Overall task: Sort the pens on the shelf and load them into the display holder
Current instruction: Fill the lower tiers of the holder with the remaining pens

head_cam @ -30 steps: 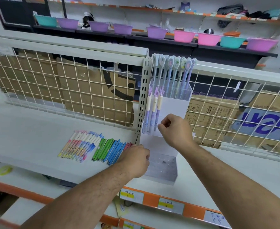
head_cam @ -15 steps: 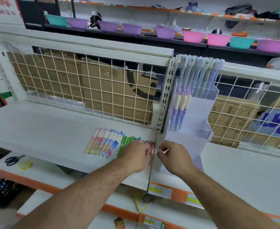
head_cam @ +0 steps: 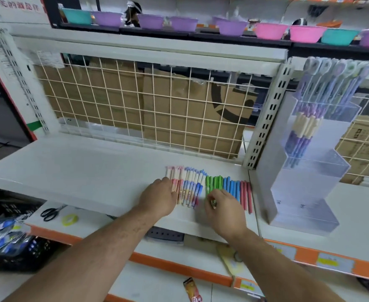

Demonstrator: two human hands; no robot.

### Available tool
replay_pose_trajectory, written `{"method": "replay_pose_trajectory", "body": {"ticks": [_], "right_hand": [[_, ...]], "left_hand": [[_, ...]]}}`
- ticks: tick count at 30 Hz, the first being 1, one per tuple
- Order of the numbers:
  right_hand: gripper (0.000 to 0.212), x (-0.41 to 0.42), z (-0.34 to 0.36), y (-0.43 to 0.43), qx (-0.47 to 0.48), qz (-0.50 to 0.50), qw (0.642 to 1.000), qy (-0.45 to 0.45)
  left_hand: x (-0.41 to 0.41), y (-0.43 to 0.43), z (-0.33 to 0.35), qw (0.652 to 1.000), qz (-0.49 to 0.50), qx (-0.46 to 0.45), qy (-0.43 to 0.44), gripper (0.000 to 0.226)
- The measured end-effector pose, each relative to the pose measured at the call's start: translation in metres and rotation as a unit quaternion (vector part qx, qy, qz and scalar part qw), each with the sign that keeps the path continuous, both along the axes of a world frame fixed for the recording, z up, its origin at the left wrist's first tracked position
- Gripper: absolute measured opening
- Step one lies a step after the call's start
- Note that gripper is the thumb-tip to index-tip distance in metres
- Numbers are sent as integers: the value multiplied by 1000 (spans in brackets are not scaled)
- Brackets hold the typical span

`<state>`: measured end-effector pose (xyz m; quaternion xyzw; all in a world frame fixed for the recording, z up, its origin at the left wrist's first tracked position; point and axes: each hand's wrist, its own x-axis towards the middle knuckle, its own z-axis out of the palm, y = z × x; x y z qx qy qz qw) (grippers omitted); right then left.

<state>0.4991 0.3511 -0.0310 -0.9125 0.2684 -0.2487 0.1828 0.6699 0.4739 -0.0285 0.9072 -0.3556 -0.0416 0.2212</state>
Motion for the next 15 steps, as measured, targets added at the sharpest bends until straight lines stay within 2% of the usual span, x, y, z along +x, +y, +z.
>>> {"method": "replay_pose_trajectory", "body": {"ticks": [6, 10, 15], "right_hand": [[13, 12, -13, 11, -33, -18, 999, -17], [8, 13, -18, 11, -35, -36, 998, -37], [11, 14, -24, 9, -9, -60, 997, -42]], "left_hand": [[24, -5, -10, 996, 42, 30, 68, 42], [32, -12, -8, 993, 69, 59, 79, 24], [38, -14, -9, 991, 85, 50, 95, 18]]}}
